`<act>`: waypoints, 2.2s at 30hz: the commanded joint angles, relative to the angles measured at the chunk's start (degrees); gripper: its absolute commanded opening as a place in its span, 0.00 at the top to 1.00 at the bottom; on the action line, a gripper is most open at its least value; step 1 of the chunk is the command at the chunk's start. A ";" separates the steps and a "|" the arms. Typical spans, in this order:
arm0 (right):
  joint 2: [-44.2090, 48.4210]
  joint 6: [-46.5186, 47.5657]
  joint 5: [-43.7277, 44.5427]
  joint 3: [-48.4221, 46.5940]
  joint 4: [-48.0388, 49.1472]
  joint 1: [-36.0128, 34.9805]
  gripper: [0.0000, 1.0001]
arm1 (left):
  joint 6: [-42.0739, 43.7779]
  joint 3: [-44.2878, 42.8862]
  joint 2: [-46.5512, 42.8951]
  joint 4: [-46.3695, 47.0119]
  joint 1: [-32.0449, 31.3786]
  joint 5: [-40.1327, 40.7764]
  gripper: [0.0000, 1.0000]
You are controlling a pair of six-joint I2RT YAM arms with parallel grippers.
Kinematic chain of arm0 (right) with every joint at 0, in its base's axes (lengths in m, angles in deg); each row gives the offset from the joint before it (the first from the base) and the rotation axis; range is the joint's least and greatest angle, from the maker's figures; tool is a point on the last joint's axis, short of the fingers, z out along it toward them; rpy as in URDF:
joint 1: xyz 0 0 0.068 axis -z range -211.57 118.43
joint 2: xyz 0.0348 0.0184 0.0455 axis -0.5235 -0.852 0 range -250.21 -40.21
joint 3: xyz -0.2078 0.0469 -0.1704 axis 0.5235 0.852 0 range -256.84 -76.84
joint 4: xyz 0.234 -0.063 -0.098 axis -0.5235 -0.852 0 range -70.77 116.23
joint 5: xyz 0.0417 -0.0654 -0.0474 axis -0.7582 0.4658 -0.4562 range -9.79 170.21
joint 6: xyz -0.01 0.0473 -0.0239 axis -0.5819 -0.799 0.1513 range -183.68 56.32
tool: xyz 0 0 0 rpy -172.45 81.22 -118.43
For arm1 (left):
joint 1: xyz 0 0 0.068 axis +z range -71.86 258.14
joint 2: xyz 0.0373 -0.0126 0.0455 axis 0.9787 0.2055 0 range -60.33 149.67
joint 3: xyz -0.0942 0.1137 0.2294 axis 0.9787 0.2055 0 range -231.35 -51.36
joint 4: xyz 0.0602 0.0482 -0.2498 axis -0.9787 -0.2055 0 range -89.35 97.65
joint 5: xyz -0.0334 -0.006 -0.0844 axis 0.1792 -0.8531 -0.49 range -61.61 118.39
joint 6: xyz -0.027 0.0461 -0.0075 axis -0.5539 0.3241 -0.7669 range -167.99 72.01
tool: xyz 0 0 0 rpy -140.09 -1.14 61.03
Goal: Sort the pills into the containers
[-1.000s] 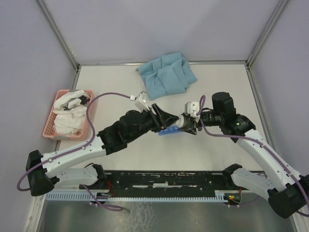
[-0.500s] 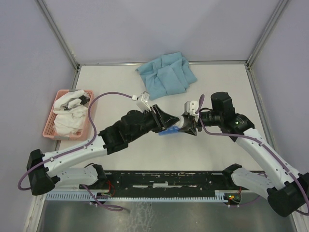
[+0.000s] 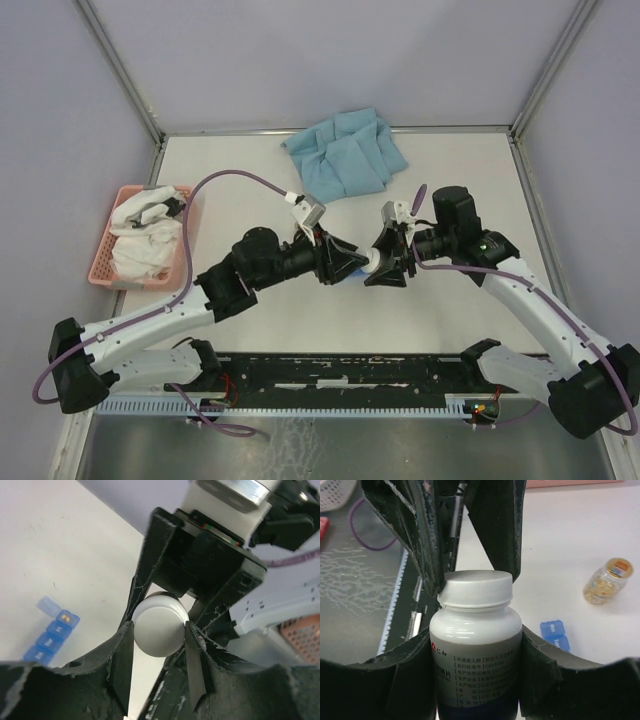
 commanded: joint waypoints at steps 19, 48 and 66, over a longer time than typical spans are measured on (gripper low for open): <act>0.63 1.12 -2.37 -1.52 3.88 -0.04 0.99 | -4.40 1.76 -14.08 1.03 -0.77 10.91 0.01; 0.22 6.78 2.45 -1.96 -0.06 -0.03 0.99 | -24.15 -15.42 5.96 -22.22 -10.65 34.64 0.31; 0.20 5.71 1.13 -2.25 0.22 -0.01 0.99 | -22.10 -13.28 5.20 -19.37 -10.67 29.71 0.69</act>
